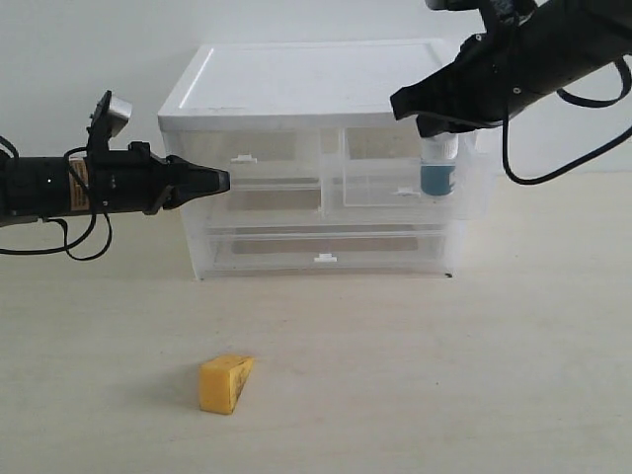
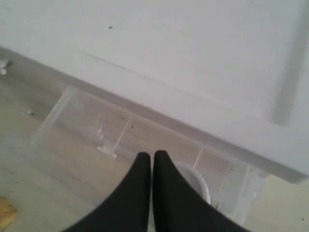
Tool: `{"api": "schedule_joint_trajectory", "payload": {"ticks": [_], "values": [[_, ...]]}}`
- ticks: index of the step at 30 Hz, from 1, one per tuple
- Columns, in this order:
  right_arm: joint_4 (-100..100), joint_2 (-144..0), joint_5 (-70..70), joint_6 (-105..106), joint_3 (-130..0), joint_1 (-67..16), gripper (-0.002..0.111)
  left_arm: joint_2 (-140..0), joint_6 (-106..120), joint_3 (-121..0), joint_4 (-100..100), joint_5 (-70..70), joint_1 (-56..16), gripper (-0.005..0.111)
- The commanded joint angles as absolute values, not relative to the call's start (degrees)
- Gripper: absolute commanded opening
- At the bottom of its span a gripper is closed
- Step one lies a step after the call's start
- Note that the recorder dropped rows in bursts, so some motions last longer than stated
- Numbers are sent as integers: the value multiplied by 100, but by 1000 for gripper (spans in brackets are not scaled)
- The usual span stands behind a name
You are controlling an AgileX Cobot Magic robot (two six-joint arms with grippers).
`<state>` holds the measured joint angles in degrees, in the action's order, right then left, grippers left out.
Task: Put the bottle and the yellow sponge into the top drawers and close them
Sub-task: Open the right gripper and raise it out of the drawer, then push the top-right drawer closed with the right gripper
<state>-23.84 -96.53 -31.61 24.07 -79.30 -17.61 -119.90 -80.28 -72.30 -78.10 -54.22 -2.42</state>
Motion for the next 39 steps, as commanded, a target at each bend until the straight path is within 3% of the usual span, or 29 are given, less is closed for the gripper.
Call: {"api": "schedule_joint_trajectory", "payload": {"ticks": [1, 9, 17, 21, 24, 31, 39], "values": [[-2360, -9785, -3201, 2437, -7957, -2040, 0, -12044, -7992, -7336, -7137, -4645, -191, 4], [-2348, -9790, -3293, 2437, -8271, -2835, 0, -12044, -7992, -7336, -7137, -4645, -191, 4], [-1901, -9483, -3854, 2389, -8547, -2918, 0, -12044, -7992, -7336, -7137, -4645, -191, 4], [-1653, -8546, -2926, 1872, -7332, -2918, 0, -12044, -7992, -7336, -7137, -4645, -191, 4], [-1606, -7990, -1334, 1566, -5995, -2918, 0, -12044, -7992, -7336, -7137, -4645, -191, 4], [-1666, -8063, 1223, 1221, -4000, -2907, 0, -12044, -7992, -7336, -7137, -4659, -191, 4], [-1929, -9272, 3535, 1543, -3947, -2907, 0, -12044, -7992, -7336, -7137, -4659, -191, 4]]}}
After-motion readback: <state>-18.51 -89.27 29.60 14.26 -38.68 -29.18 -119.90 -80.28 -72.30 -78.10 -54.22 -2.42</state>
